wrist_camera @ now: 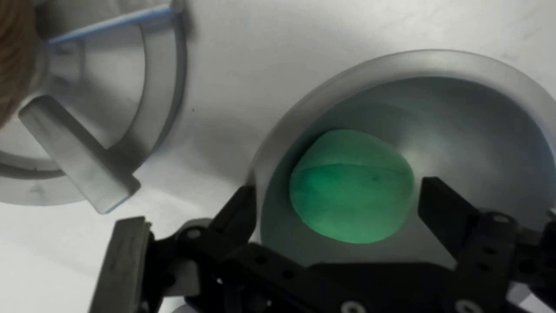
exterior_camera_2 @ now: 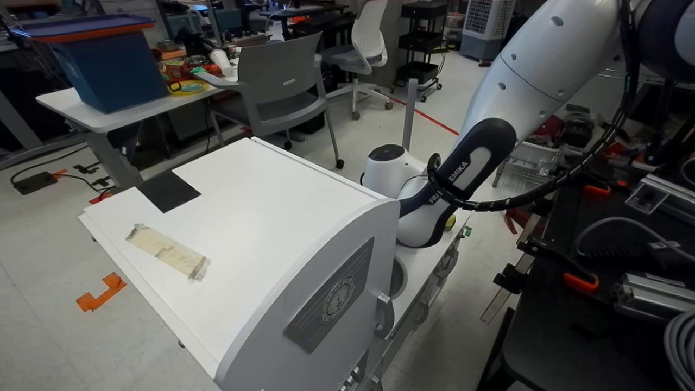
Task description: Take the green plush toy out of the sink and place it on the counter top
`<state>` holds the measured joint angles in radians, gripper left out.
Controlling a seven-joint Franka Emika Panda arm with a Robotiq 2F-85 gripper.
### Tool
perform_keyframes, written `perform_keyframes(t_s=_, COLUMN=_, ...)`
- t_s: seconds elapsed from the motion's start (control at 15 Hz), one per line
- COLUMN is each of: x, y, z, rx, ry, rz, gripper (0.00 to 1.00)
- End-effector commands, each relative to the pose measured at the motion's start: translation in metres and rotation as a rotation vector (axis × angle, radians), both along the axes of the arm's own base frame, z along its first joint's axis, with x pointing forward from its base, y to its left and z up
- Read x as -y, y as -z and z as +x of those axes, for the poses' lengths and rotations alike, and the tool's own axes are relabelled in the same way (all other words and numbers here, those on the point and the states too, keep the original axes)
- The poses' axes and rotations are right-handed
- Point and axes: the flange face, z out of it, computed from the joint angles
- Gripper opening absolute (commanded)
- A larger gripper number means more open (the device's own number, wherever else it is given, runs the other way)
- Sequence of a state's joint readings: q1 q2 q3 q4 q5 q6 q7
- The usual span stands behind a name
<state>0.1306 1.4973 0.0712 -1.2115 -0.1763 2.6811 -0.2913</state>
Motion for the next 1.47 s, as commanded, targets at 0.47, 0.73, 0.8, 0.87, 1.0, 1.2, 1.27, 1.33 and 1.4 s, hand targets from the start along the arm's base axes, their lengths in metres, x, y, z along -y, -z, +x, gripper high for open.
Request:
perform_keyframes(t_s=0.47, x=-0.022, y=0.012, z=-0.024, rx=0.007, ry=-0.118, rz=0.007, gripper=1.0)
perform_keyframes(t_s=0.73, x=-0.018, y=0.005, z=-0.014, rx=0.069, ry=-0.118, rz=-0.007, gripper=0.65)
perform_keyframes(t_s=0.8, x=-0.02, y=0.003, z=-0.012, rx=0.081, ry=-0.118, rz=-0.006, gripper=0.56)
perform_keyframes(t_s=0.87, x=-0.02, y=0.002, z=-0.011, rx=0.09, ry=-0.119, rz=-0.004, gripper=0.49)
perform_keyframes(t_s=1.0, x=-0.022, y=0.0, z=-0.01, rx=0.105, ry=-0.123, rz=0.0, gripper=0.34)
perform_keyframes(t_s=1.2, x=-0.023, y=-0.002, z=-0.008, rx=0.121, ry=-0.122, rz=-0.004, gripper=0.13)
perform_keyframes(t_s=1.27, x=-0.018, y=0.0, z=-0.01, rx=0.123, ry=-0.12, rz=-0.009, gripper=0.05)
perform_keyframes(t_s=1.33, x=-0.01, y=0.003, z=-0.013, rx=0.12, ry=-0.114, rz=-0.012, gripper=0.02)
perform_keyframes(t_s=1.4, x=-0.01, y=0.004, z=-0.013, rx=0.111, ry=-0.107, rz=-0.011, gripper=0.0)
